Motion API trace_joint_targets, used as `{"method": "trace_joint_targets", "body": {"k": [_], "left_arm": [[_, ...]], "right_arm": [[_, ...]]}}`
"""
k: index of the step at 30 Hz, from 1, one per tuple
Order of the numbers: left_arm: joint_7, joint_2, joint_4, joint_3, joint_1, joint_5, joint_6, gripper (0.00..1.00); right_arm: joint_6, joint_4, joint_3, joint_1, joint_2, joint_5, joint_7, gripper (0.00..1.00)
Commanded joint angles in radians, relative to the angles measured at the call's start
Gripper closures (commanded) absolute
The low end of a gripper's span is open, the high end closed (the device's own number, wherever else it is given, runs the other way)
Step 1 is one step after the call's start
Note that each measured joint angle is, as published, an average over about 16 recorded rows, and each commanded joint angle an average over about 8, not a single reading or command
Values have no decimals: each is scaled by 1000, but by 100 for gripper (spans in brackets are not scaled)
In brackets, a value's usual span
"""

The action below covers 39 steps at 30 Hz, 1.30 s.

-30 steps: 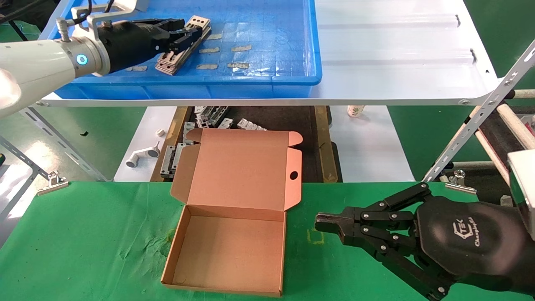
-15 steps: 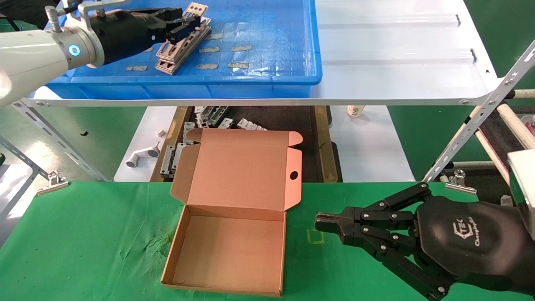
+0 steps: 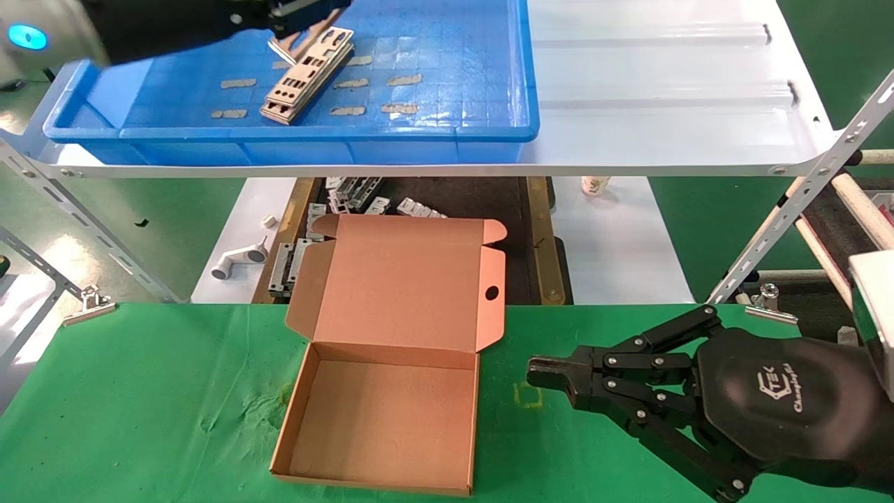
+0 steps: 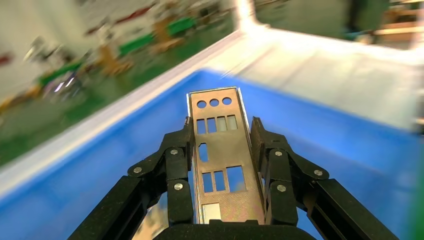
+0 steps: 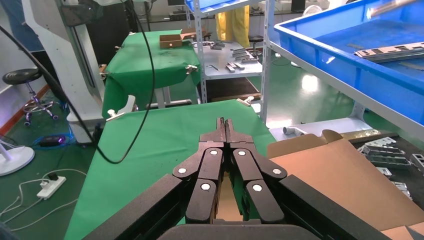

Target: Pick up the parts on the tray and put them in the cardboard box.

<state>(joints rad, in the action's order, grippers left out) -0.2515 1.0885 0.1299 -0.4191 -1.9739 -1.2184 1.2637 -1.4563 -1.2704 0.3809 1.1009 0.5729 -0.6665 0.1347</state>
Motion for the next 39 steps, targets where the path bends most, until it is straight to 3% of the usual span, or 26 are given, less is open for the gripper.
{"method": "trace_joint_targets", "body": {"k": [1, 9, 16, 20, 25, 34, 37, 39], "left_arm": [[-15, -23, 18, -1, -6, 2, 80, 100], [-50, -100, 168, -61, 53, 7, 335, 100], [-2, -195, 467, -249, 229, 75, 341, 100], [-15, -217, 555, -364, 335, 66, 320, 100], [-97, -186, 534, -430, 428, 21, 254, 100], [-252, -80, 386, -436, 479, -11, 129, 100], [-297, -46, 332, -433, 474, -9, 116, 88], [-322, -26, 295, -435, 467, -13, 112, 64]], "right_arm": [[0, 0, 0, 0, 0, 0, 0, 100], [0, 0, 0, 0, 0, 0, 0, 100], [0, 0, 0, 0, 0, 0, 0, 100], [0, 0, 0, 0, 0, 0, 0, 100], [0, 0, 0, 0, 0, 0, 0, 100], [0, 0, 0, 0, 0, 0, 0, 100], [0, 0, 0, 0, 0, 0, 0, 100], [0, 0, 0, 0, 0, 0, 0, 100]]}}
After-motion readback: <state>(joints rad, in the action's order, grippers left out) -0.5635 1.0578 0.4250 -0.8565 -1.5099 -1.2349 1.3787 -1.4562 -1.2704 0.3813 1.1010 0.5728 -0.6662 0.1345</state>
